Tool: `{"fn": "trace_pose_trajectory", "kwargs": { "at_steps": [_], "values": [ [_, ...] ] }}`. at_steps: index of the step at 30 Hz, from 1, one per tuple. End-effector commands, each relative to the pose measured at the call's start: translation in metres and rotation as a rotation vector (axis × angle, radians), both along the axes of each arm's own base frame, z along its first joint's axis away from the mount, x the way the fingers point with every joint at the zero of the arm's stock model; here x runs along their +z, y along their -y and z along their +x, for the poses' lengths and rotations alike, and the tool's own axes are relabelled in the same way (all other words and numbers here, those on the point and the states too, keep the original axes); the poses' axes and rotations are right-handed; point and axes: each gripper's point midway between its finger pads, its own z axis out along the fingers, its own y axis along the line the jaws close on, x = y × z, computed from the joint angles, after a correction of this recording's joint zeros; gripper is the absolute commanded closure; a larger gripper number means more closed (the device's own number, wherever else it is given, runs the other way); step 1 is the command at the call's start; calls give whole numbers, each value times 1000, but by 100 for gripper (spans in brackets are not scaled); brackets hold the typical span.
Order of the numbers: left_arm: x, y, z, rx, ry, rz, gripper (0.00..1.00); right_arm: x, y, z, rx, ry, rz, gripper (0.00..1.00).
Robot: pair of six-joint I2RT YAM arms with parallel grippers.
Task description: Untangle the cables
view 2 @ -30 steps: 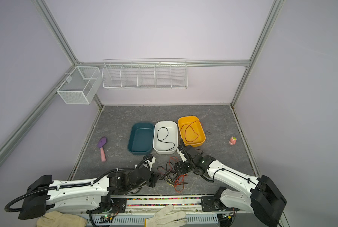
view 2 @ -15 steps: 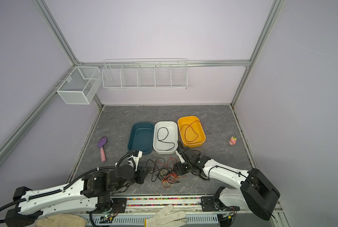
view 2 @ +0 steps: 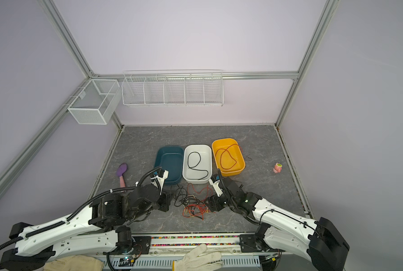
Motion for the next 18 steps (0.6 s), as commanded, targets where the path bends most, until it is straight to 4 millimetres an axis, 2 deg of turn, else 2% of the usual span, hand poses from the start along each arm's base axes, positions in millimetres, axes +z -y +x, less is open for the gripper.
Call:
{"fn": "trace_pose_trajectory", "kwargs": {
  "at_steps": [1, 6, 8, 11, 14, 18],
  "values": [
    [-3, 1, -4, -56, -34, 64, 100, 17, -3, -6, 31, 57, 78, 23],
    [-10, 17, -4, -94, -64, 100, 100, 42, -4, -15, 71, 126, 196, 23],
    [-5, 22, -2, -96, -56, 82, 100, 47, -6, -17, 84, 135, 219, 23],
    [15, 27, 1, -95, -21, 21, 100, 47, -11, -18, 105, 118, 221, 24],
    [36, 29, 5, -85, 11, -18, 100, 39, -18, -20, 133, 83, 210, 24],
    [55, 40, 8, -102, 27, -41, 100, 34, -30, -29, 195, 52, 216, 25]
  ]
}}
